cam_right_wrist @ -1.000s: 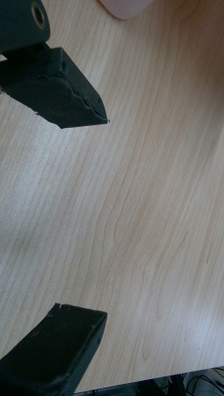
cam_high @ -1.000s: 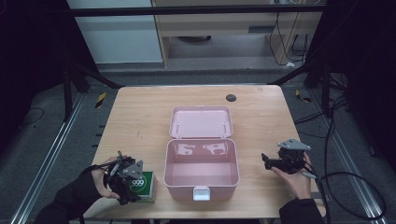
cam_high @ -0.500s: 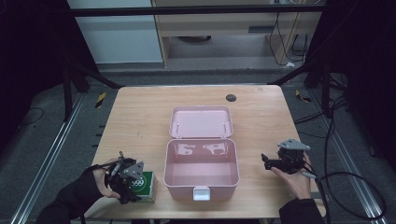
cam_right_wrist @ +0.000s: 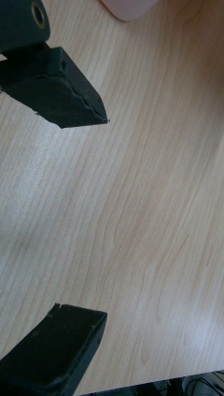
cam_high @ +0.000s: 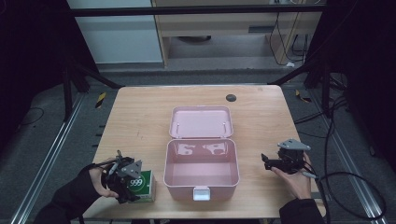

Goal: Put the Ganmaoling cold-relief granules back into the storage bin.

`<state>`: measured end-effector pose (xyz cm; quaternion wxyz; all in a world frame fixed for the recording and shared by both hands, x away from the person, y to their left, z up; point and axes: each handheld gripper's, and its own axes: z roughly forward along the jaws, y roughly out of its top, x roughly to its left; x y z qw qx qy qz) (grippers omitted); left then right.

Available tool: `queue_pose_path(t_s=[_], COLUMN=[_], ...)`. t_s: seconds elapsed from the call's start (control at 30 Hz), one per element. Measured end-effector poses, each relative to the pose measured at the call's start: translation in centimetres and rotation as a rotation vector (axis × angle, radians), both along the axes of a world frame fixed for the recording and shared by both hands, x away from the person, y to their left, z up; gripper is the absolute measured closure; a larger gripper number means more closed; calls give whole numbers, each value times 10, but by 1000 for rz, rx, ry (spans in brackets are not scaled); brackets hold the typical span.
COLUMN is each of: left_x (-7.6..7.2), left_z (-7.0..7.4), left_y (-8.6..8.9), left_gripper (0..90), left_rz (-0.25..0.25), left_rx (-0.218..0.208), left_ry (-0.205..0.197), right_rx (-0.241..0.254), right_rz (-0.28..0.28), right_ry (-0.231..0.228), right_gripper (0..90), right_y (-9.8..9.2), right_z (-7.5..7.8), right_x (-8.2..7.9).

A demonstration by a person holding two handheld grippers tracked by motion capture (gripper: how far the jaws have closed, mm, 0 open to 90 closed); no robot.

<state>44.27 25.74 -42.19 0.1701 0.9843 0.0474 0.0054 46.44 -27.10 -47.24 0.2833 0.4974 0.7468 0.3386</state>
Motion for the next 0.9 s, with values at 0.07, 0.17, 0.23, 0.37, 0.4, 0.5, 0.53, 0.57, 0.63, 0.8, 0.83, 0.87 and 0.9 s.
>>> queue_pose_path(t_s=[0.07, 0.17, 0.23, 0.37, 0.4, 0.5, 0.53, 0.57, 0.63, 0.8, 0.83, 0.87, 0.9], left_x=[1, 1, 0, 2, 2, 3, 4, 4, 5, 8, 8, 9, 9], left_z=[6, 16, 22, 35, 38, 45, 47, 50, 54, 66, 68, 70, 72], left_y=[1, 3, 3, 5, 5, 5, 5, 4, 4, 2, 2, 1, 0], left_gripper=[147, 147, 147, 147, 147, 147, 147, 147, 147, 147, 147, 147, 147], left_rz=[11, 15, 23, 33, 34, 41, 41, 40, 42, 49, 50, 53, 50], left_rx=[-3, -10, -26, -43, -48, -59, -54, -51, -49, -63, -65, -67, -65], left_ry=[-5, -24, -26, -40, -44, -46, -47, -50, -49, -59, -57, -55, -58], right_rx=[-3, -3, -3, -4, -4, -5, -4, -2, -4, -2, -1, -1, -4], right_rz=[2, 0, 1, 2, 2, 6, 5, 7, 7, 7, 7, 7, 7], right_ry=[-1, -1, -1, 1, 1, 1, 0, 1, 1, 4, 4, 4, 3], right_gripper=[62, 62, 62, 62, 62, 62, 62, 62, 61, 62, 62, 61, 62], right_y=[0, 0, 0, 0, 1, 1, 1, 1, 1, 1, 1, 1, 1], right_z=[0, 0, 0, 0, -1, -1, -1, -1, -1, -1, -1, -1, -1], right_x=[0, 0, 0, 0, -1, -1, -1, -1, -1, -1, -1, -1, -1])
